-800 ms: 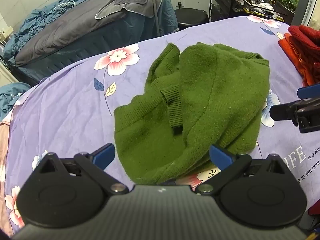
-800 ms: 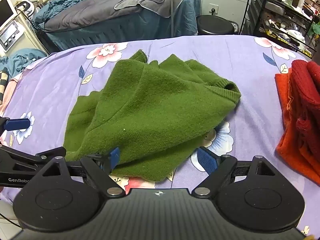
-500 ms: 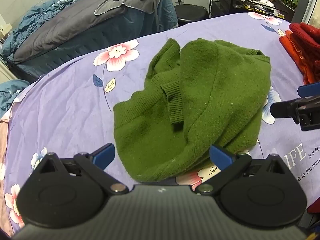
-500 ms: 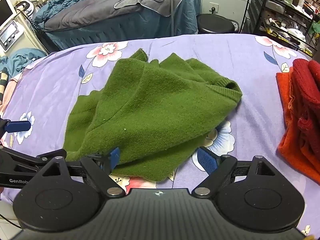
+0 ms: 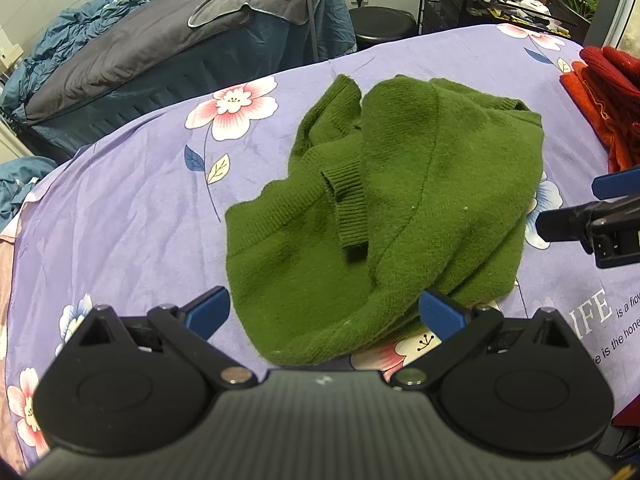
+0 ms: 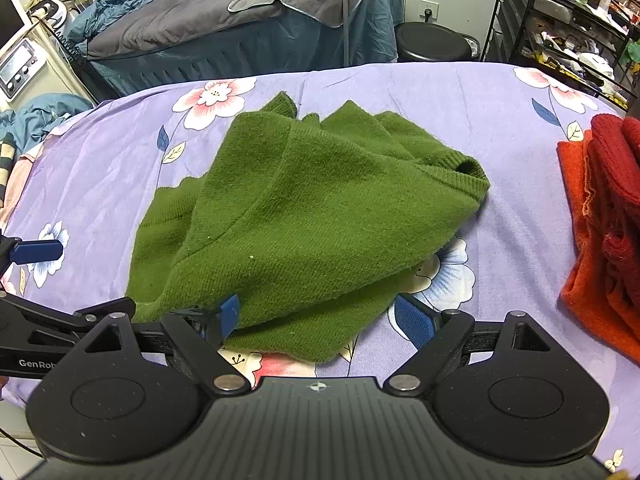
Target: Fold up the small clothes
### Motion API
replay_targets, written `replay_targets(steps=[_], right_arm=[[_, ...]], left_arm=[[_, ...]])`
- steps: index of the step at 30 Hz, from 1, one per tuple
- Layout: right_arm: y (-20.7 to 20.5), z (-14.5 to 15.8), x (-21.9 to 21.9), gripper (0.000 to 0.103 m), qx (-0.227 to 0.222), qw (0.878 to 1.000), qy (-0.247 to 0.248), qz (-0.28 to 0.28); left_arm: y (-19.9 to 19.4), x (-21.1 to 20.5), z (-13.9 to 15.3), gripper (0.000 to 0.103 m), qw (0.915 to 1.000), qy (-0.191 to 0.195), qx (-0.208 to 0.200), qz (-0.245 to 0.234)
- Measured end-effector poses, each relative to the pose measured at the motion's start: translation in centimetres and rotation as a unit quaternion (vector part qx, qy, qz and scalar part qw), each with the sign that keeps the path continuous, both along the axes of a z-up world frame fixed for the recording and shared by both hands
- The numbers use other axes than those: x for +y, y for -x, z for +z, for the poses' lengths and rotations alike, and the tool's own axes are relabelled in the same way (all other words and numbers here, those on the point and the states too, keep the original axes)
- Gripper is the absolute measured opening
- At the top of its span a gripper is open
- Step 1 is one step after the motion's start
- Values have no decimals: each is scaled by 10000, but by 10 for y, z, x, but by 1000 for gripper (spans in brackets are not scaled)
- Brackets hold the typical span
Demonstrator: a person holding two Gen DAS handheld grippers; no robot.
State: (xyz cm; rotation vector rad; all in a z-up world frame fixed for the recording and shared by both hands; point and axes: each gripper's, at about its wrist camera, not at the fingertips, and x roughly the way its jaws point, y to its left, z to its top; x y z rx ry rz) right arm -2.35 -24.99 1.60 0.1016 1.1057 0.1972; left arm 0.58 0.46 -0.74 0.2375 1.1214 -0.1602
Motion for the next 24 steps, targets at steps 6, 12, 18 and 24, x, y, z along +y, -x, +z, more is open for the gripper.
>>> replay_targets(steps=[6,12,18,24], right_arm=[[-1,-1,1,103,-1,10000,-2,-5],[-3,-2,4,103,15,10000,34,25],[-5,-2,6,103,11,9999,114,47],[-6,-2,9,103,-121,9998,182,39]], left_arm=[[0,2,-1,103,10000,26,6,7],[-2,6,-2,103,10000,44,15,48],[-7,12,-3,103,9996,153,135,173],[-9,15,-6,103,9998,84,44,177]])
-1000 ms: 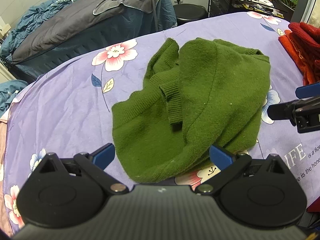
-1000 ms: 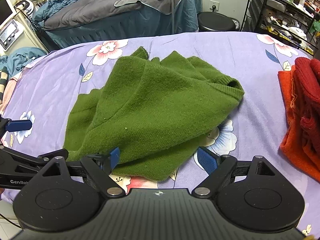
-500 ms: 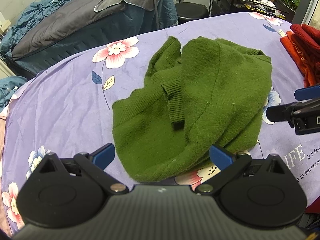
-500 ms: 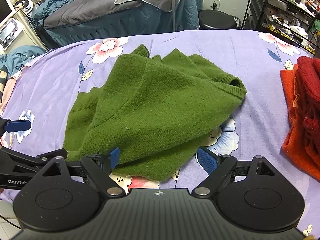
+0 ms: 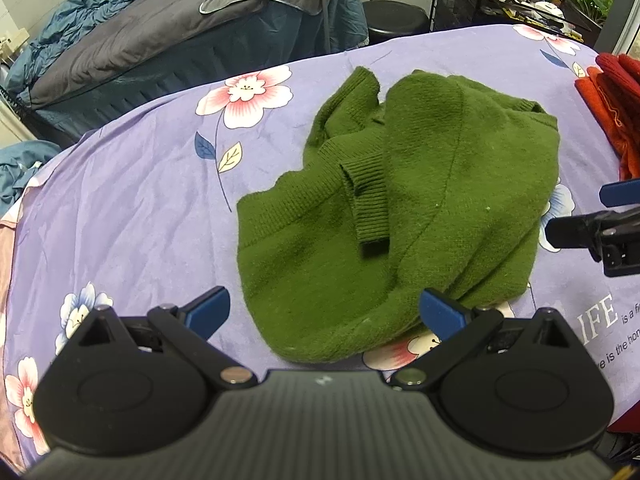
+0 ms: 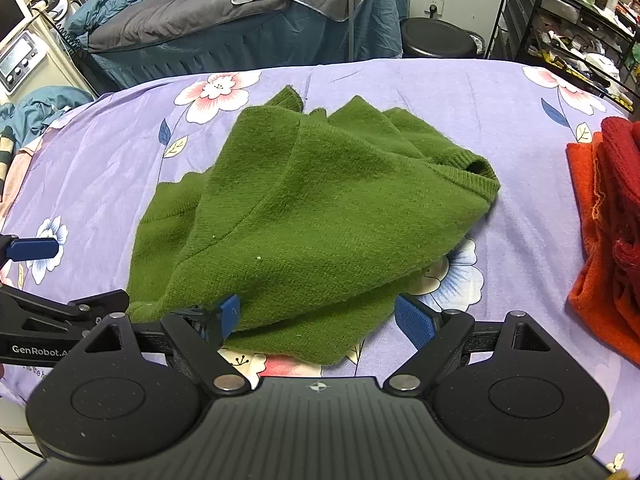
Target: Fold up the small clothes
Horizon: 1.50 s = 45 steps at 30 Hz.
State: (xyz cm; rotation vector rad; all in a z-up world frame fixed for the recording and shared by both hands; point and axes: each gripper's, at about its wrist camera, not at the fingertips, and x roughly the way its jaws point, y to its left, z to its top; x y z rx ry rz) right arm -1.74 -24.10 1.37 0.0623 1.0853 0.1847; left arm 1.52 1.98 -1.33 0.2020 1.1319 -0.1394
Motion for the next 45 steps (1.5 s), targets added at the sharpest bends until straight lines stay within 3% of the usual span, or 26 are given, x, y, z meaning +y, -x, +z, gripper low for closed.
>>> replay_targets(steps=[14,19,23,28,30,32,33,34,36,39,42,45], right_arm=[[-5,0,4,103,142,9999,-63,-47],[-8,3,21,103,-108,9995,-301,53],[-17,-7,57,103,-295,9990,-166,294],[-29,-28,97,103,-165,9992,-356,-11],[-32,-44,116,103,-84,9998,109,-173],[-31,-58,128,103,-306,9981,495,-197],[-30,-66,129,69,-277,9972,672,-192],[-27,-71,124,47,-255,9977,612,-131],[-16,-68,96,26,-300,9993,-19,-217],[12,-53,47,21,-293,9982,-426,-303],[53,-34,-8,19,-313,9982,-250,-448],[95,-31,-66,18,79,9942,-20,-1074]], left_arm=[[-10,17,-7,103,9997,-39,-228,118],[-15,59,-14,103,9972,5,-332,672],[-8,98,-22,103,9955,-183,-296,887],[10,130,-26,103,9931,-286,-271,1103],[13,133,-27,103,9935,-241,-208,1095],[14,132,-26,103,9943,-193,-204,1024],[13,129,-25,103,9951,-160,-196,959],[12,125,-25,103,9959,-133,-184,880],[6,114,-26,103,9978,18,-154,650],[-5,94,-27,103,9993,268,-154,232],[-21,68,-24,103,9981,561,-212,-154],[-36,40,-17,103,9950,881,-306,-371]])
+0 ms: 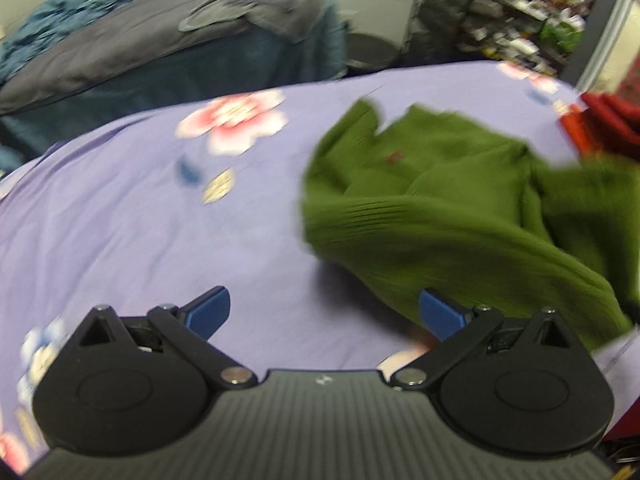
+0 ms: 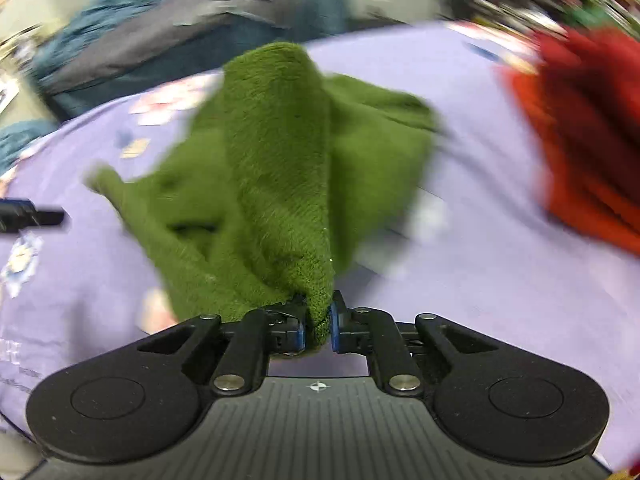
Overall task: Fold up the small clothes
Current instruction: 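Grasp an edge of the green cardigan with the right tool and lift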
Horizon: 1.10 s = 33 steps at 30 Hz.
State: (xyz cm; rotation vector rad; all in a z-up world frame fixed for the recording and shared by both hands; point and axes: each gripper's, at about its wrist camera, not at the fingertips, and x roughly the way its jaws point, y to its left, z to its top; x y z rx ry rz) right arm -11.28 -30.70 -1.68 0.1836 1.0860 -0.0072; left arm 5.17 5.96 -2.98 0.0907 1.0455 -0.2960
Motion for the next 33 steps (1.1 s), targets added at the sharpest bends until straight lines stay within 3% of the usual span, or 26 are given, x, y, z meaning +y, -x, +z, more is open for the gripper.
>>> replay_targets(steps=[4,7,8,10,12,14,17,18,20,23,26,29,33], right_arm=[[59,-2,-66,18,427,9949,539,-741],[84,-5,-93,17,577,9907,534,-1111],[88,-5,-93,2,616,9886,667,-1199],[87,-4,-93,21,493,9860,839,-1352],[90,9,-100,47,-34,9861,639,-1537],[80,20,-97,62,-436,9868,617,-1435],[55,25,-105,68,-744,9858,731,-1318],[44,23,-117,76,-916,9851,625,-1318],[23,19,-128,82,-1070,9885,458,-968],[0,11,-141,81,-1211,9904,559,-372],[-19,-2,-151,66,-1192,9919,201,396],[-34,-6,-148,63,-1088,9894,272,919],[-51,-16,-150,59,-783,9885,312,1252]], left_arm=[[-21,-39,11,103,9970,563,-218,-483],[-35,-75,16,103,9952,507,-273,-793],[-40,-88,17,103,9946,461,-249,-900],[-48,-116,17,103,9924,383,-288,-1133],[-56,-146,17,103,9879,369,-384,-1458],[-64,-178,14,103,9790,296,-652,-1910],[-79,-234,0,103,9575,-308,-1021,-2681],[-83,-250,-5,103,9470,-522,-1124,-2965],[-93,-275,-17,103,9215,-815,-1370,-3543],[-113,-300,-35,103,8904,-820,-1491,-4222],[-137,-315,-53,94,8757,-695,-1245,-4614],[-156,-328,-72,86,8617,-773,-927,-4929],[-176,-345,-101,83,8243,-879,-206,-5590]])
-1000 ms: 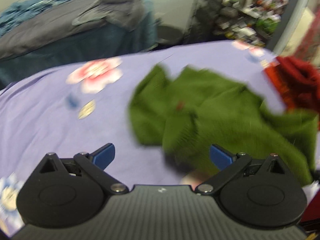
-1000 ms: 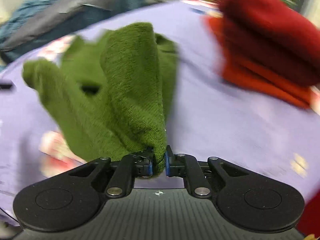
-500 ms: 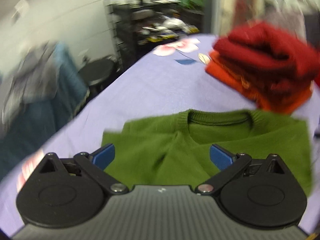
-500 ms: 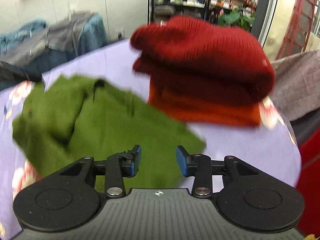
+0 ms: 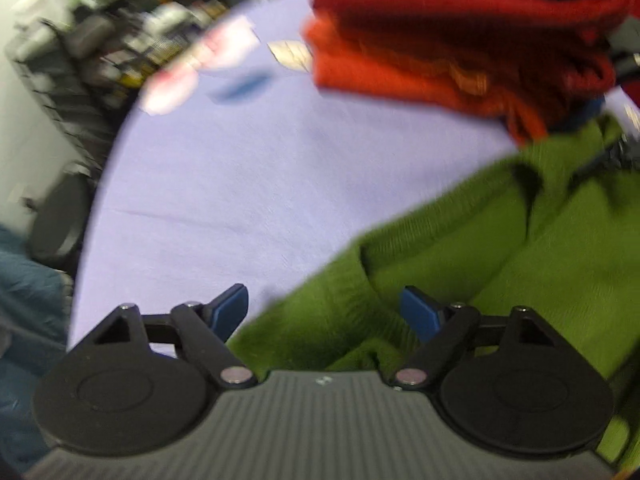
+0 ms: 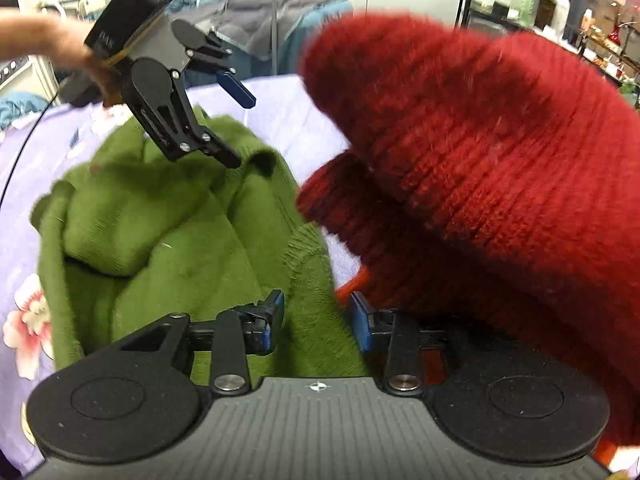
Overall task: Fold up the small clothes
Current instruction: 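Grasp an edge of the green cardigan with the right tool and lift, then grasp another cardigan edge with the left tool while the right tool holds it up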
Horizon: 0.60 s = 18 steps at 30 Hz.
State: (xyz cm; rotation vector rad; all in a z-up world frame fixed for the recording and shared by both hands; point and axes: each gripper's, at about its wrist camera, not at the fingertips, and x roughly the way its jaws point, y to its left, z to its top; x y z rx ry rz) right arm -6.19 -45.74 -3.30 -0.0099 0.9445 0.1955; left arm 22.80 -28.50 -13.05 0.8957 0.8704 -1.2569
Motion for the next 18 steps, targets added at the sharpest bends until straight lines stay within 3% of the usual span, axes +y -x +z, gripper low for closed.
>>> replay_targets(steps=[3,5,8,9,10,12,15,18], right_arm=[[-6,-7,2,59,216,9995,-54,239],[-5,-13,7,59,353,9985,9,417],[-4,-18,18,32,501,9972,232,510],[-4,-21,15,29,489,9976,234,438],[-3,-21,15,27,457,9982,217,315],[2,-19,14,19,377,9992,124,57],[16,-8,13,17,159,9997,5,-180],[31,15,22,16,-133,9997,53,-187]], left_arm=[[-6,-10,-24,81,9970,-555,86,-530],[-8,-14,-31,80,9953,-604,141,-739],[-10,-21,-34,69,9929,-733,281,-897],[-10,-24,-33,57,9913,-755,309,-1029],[-7,-23,-32,37,9899,-756,347,-1148],[-1,-21,-28,13,9881,-759,496,-1245],[17,1,-22,12,9915,-527,96,-1188],[21,36,1,11,9984,164,152,-515]])
